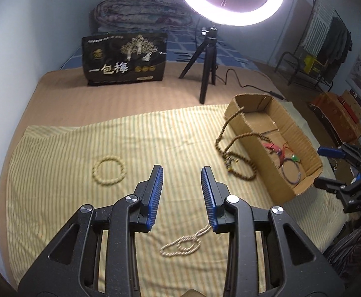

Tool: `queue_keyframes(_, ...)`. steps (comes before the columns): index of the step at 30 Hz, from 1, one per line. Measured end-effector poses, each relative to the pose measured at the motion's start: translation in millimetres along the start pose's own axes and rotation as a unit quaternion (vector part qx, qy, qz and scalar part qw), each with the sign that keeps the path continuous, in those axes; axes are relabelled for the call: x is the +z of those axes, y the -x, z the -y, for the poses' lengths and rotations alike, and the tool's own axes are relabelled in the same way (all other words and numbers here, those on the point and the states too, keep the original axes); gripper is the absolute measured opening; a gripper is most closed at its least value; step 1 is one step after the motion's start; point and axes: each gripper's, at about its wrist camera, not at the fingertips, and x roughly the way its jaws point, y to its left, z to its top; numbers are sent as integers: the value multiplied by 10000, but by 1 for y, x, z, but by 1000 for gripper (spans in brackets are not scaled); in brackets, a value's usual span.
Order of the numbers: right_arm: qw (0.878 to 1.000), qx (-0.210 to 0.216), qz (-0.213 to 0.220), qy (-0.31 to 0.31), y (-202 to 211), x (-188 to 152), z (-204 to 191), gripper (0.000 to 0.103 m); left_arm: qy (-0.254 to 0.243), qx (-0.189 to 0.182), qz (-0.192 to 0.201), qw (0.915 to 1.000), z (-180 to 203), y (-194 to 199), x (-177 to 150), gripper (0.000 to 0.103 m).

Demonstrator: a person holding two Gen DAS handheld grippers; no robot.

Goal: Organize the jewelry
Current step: 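Open both tools to drop the necklace and bangle into the box, then grasp the pearl necklace with the left tool while the right tool grasps the loose pearl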

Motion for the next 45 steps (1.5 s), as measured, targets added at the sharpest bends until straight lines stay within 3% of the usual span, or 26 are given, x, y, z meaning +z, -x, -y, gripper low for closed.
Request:
queue_keyframes(9,9997,225,17,129,-8,4,-26,81,106,-78,-195,9997,-19,2,-25,32)
queue_keyframes(16,9987,428,-140,239,-22,0,-52,81,-213,-196,-690,9972,-9,-19,-54,32)
queue_keyframes(21,9975,547,-312,320,-35,-7,-68,75,-411,-303,-923,9944,4,-33,-67,32)
queue_keyframes(26,9955,699,-522,358,-51,-14,-79,62,-642,-361,-1106,9911,17,-47,-74,32)
queue_keyframes(43,9905,787,-999,531,-98,-20,-95,53,-1030,-140,-1419,9844,32,-95,-82,31)
queue_keyframes(45,9901,788,-1030,545,-103,-20,-96,52,-1066,-104,-1385,9845,33,-96,-82,25)
